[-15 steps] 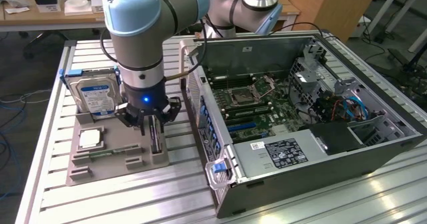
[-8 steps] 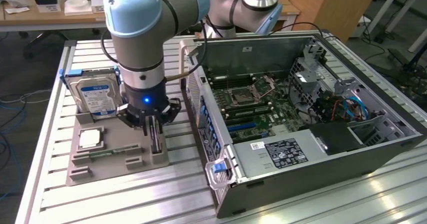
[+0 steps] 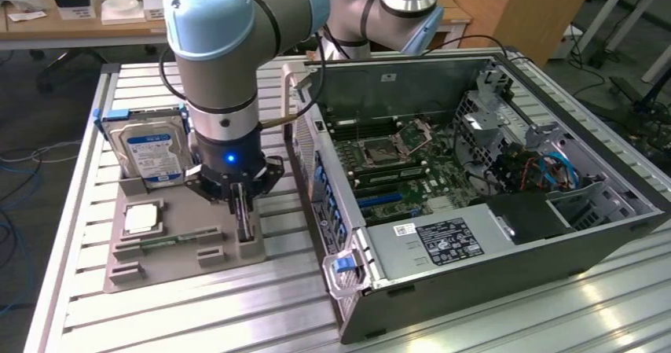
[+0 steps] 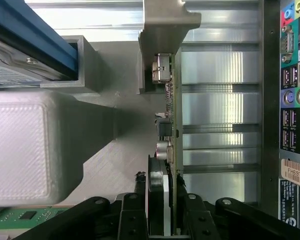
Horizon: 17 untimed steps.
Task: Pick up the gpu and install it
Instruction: 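Pick up the gpu and move the gpu toward the slot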
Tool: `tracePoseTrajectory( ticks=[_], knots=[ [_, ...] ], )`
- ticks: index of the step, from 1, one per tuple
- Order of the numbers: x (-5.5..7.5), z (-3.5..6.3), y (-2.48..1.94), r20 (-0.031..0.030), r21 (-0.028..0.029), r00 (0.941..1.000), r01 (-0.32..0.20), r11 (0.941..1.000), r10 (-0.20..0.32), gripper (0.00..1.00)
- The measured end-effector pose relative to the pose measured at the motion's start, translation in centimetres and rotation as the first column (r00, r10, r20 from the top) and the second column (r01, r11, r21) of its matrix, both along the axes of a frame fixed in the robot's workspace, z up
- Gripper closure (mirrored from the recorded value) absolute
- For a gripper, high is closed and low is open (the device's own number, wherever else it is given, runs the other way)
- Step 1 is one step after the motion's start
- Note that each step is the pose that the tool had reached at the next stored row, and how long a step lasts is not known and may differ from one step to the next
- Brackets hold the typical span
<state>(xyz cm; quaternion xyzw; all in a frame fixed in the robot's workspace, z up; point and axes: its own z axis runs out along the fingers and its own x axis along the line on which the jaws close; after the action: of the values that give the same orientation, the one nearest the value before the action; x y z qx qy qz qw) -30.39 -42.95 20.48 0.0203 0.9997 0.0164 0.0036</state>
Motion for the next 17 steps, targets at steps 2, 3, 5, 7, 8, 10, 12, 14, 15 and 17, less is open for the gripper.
tracePoseTrajectory(
  ticks=[2, 3, 5, 7, 8, 10, 12, 14, 15, 17],
  knots=[
    [0.0, 0.0, 0.0, 0.0, 0.0, 1.0, 0.0, 1.0, 0.0, 0.66],
    [0.0, 0.0, 0.0, 0.0, 0.0, 1.0, 0.0, 1.0, 0.0, 0.66],
    [0.01, 0.0, 0.0, 0.0002, -0.0001, 1.0, 0.0, 1.0, 0.0, 0.68],
    [0.0, 0.0, 0.0, 0.0, -0.0001, 1.0, 0.0, 1.0, 0.0, 0.72],
    [0.0, 0.0, 0.0, 0.0, -0.0001, 1.0, 0.0, 1.0, 0.0, 0.72],
    [0.0, 0.0, 0.0, 0.0001, 0.0001, 1.0, 0.0, 1.0, 0.0, 0.72],
    [0.0, 0.0, 0.0, 0.0001, 0.0, 1.0, 0.0, 1.0, 0.0, 0.72],
    [0.0, 0.0, 0.0, 0.0, 0.0, 1.0, 0.0, 1.0, 0.0, 0.72],
    [0.0, 0.01, 0.0, 0.0002, 0.0001, 1.0, 0.0, 1.0, 0.0, 0.72],
    [0.01, 0.14, 0.0, 0.0002, 0.0002, 1.0, 0.0, 1.0, 0.0, 0.72]
  ],
)
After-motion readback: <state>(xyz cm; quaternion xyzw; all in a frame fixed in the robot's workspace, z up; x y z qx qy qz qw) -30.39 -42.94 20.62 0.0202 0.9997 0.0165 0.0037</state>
